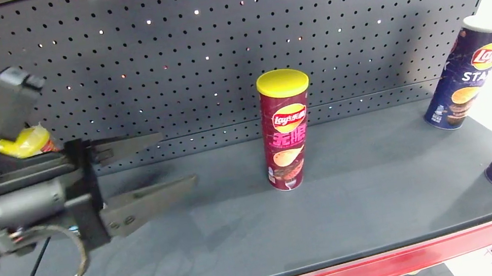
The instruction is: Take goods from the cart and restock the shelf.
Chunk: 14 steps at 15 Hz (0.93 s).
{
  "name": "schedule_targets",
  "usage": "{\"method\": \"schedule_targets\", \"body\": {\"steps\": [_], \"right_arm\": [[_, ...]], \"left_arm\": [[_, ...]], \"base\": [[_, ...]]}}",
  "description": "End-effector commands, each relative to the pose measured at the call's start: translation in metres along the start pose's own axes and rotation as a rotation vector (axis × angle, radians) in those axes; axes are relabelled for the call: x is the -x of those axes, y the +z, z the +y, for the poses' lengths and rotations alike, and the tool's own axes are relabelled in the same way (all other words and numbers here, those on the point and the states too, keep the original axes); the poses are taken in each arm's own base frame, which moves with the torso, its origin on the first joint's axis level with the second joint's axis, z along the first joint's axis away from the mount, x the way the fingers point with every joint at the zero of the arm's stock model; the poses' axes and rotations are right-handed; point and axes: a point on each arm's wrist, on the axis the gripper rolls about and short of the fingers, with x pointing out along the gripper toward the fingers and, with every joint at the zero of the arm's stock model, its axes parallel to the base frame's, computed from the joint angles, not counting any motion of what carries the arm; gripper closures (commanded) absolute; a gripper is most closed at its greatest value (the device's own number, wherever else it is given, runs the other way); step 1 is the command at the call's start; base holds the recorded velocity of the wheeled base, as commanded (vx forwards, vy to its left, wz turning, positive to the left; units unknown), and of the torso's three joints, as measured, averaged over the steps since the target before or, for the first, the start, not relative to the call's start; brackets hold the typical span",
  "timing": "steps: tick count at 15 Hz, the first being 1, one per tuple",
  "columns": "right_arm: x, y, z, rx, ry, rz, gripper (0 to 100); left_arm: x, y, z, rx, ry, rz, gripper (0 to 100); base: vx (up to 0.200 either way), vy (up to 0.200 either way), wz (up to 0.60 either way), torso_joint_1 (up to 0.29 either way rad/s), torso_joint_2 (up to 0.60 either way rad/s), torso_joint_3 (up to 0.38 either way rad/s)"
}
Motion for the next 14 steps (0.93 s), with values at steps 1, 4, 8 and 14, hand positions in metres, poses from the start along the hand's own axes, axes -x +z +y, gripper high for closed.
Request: {"method": "schedule_targets", "body": {"steps": [1, 4, 8, 14], "right_arm": [[0.001, 0.001, 0.0, -0.004, -0.003, -0.007, 100], [0.001, 0.002, 0.0, -0.007, -0.006, -0.008, 100], [0.001, 0.002, 0.0, -0.007, -0.004, -0.008, 100], [0.002, 0.002, 0.0, -0.008, -0.008, -0.012, 100]], "left_arm": [[-0.082, -0.01, 0.02, 0.016, -0.138, 0.054, 0], [-0.105, -0.007, 0.026, 0.006, -0.16, 0.048, 0], [-0.124, -0.01, 0.039, -0.03, -0.152, 0.049, 0], [-0.152, -0.013, 0.056, -0.041, -0.146, 0.043, 0]], "base": [[0.0, 0.0, 0.0, 0.0, 0.0, 0.0], [0.0, 0.0, 0.0, 0.0, 0.0, 0.0], [0.0, 0.0, 0.0, 0.0, 0.0, 0.0], [0.0, 0.0, 0.0, 0.0, 0.0, 0.0]]}}
